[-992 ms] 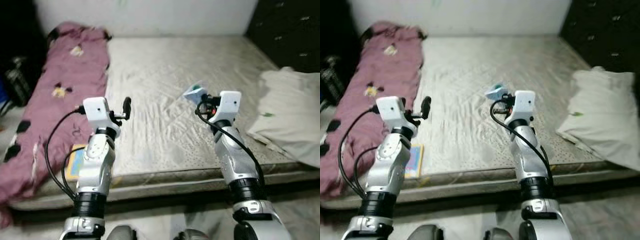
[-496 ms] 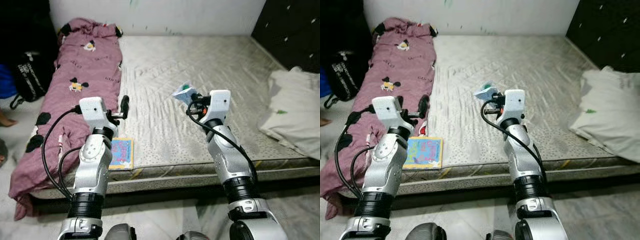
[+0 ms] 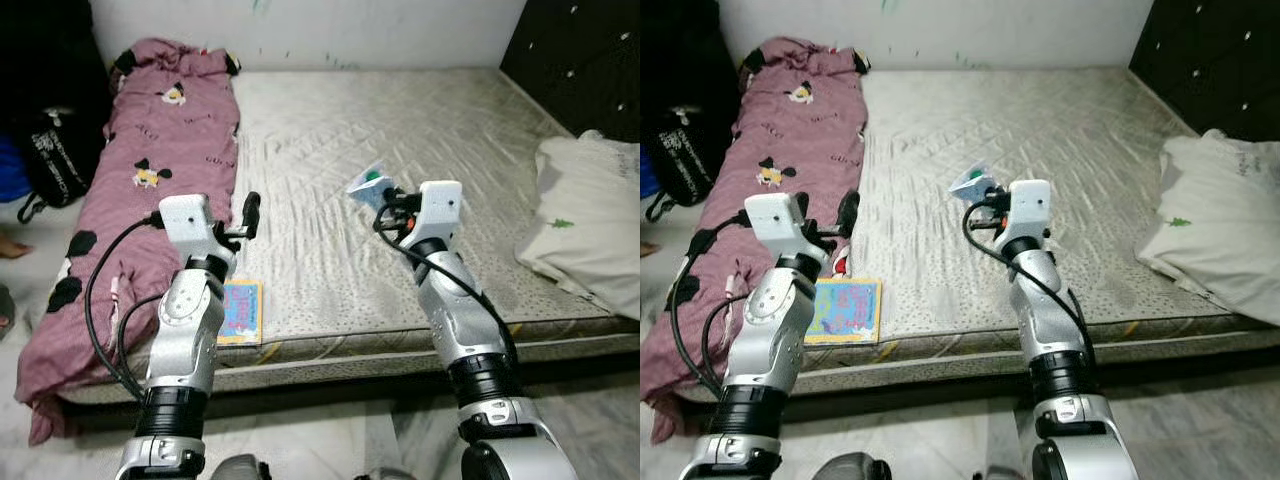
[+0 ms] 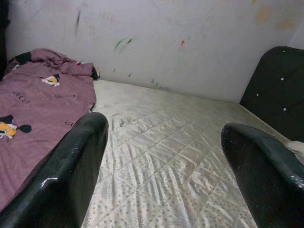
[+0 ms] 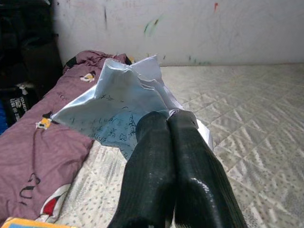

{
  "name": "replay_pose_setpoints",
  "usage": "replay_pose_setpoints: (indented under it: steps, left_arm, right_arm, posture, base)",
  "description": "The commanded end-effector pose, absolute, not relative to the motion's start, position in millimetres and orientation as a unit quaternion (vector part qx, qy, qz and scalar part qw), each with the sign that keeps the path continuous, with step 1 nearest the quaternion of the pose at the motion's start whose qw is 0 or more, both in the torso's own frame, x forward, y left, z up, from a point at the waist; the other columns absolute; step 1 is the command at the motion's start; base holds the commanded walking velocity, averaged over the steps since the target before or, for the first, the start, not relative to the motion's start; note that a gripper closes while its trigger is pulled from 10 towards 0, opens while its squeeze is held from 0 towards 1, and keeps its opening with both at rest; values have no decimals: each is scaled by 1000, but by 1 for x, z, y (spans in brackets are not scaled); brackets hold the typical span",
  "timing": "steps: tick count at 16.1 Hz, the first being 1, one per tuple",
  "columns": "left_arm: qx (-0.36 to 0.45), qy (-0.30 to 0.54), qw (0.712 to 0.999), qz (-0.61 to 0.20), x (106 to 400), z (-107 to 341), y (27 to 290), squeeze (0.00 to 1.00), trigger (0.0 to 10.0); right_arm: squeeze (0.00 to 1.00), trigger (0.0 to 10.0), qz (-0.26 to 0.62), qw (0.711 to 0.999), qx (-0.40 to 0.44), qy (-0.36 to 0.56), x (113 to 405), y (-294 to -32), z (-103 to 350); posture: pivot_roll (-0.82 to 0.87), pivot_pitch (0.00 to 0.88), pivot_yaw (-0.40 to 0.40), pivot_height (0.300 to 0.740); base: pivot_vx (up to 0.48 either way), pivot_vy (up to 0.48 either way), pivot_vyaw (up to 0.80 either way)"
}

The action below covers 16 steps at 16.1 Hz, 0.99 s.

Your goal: Clean up the room

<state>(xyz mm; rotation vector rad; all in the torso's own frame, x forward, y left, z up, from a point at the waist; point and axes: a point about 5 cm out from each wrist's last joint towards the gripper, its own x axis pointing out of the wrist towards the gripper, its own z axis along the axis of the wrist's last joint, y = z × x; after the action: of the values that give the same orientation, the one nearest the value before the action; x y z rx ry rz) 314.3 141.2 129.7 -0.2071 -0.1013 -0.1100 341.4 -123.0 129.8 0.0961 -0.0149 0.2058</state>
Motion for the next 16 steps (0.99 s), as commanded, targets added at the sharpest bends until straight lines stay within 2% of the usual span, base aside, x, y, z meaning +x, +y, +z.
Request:
replay_pose_setpoints:
  steps: [1,10,16]
  left_arm:
    - [-101,-57,992,-59,315,134,142,0,10000]
    - [-102,-57,991,-69,314,134,140,0,10000]
    - [-107,-46,992,-51,315,131,143,0,10000]
  right_arm:
    - [0,10000,103,994,46,-11,343,-123,133]
    - [0,10000,96,994,42,-10,343,-128,131]
    - [0,10000,92,995,38,-10,344,-130,130]
  posture:
    - [16,0,-20,740]
    - [16,0,-19,740]
    - [16,0,-19,740]
  base:
    - [247,0,0]
    - [202,0,0]
    - [0,0,0]
